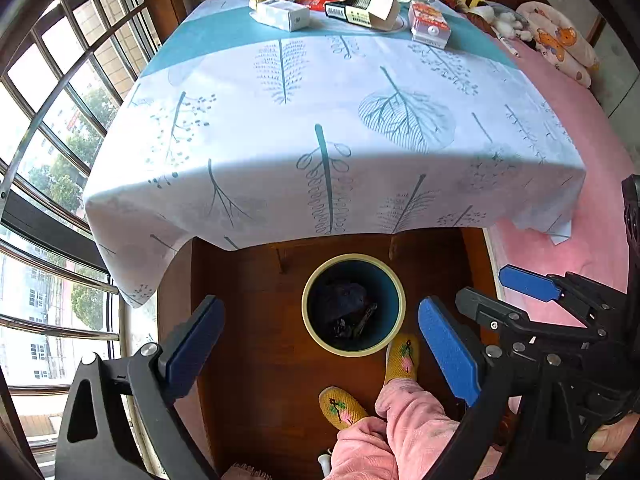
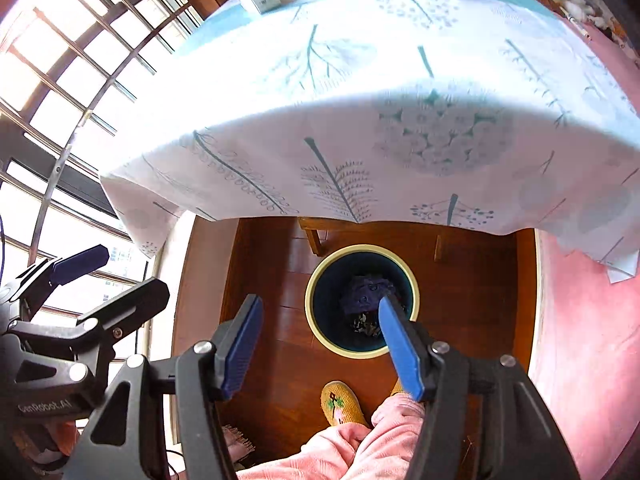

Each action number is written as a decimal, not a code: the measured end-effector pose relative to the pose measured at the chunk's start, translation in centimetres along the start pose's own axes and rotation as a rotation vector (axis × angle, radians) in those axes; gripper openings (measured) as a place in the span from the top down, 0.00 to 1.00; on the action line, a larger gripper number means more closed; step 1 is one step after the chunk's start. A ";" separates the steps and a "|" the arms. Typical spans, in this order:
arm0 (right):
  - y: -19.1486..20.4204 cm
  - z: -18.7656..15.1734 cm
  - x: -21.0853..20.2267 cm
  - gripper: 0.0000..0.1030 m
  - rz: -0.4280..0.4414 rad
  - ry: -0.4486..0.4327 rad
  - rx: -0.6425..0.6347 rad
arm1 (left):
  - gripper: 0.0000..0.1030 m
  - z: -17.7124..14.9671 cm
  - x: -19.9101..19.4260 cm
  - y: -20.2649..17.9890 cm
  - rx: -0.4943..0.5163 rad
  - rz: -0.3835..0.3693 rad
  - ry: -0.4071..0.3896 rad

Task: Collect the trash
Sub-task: 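Raise both tools back toward the table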

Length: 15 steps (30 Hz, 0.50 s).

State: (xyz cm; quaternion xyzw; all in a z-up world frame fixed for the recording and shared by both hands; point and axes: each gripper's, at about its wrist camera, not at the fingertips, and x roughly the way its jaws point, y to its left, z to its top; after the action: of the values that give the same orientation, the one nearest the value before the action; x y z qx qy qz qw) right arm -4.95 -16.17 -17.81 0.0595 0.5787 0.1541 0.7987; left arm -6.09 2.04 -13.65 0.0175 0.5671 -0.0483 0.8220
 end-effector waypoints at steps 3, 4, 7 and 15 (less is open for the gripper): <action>0.5 0.3 -2.9 0.41 -0.001 -0.037 -0.010 | 0.06 0.9 -3.2 -0.2 0.013 -0.003 -0.060; 0.7 0.4 -3.7 0.41 -0.003 -0.050 -0.012 | 0.06 1.2 -4.6 -0.4 0.017 -0.002 -0.082; 1.2 0.5 -6.0 0.40 -0.008 -0.090 -0.012 | 0.06 2.0 -7.5 -0.3 0.022 0.002 -0.143; 3.3 2.9 -11.2 0.40 -0.030 -0.213 -0.072 | 0.06 3.8 -13.1 1.4 -0.033 0.044 -0.259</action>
State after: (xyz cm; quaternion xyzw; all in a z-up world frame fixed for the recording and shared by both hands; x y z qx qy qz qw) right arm -5.95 -16.34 -5.82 0.0379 0.4855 0.1556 0.8595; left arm -6.99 3.94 -0.04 0.0099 0.4563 -0.0225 0.8895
